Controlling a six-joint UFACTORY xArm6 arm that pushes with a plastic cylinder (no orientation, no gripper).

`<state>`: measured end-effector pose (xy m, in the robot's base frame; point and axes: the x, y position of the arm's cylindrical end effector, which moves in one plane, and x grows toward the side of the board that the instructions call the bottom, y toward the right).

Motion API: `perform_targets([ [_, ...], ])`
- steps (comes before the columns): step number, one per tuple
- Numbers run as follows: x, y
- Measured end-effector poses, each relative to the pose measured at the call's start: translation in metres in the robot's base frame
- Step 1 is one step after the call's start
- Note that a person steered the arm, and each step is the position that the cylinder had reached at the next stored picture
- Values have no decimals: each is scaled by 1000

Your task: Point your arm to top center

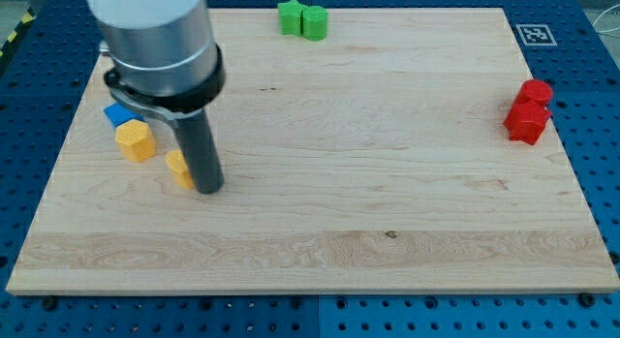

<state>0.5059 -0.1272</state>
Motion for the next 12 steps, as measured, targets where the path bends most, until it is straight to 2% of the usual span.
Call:
perform_targets([
  [2, -25, -34],
  [4, -26, -32],
  [6, -94, 45],
  [9, -211, 213],
  [10, -270, 224],
  [11, -304, 216],
  [12, -307, 171],
])
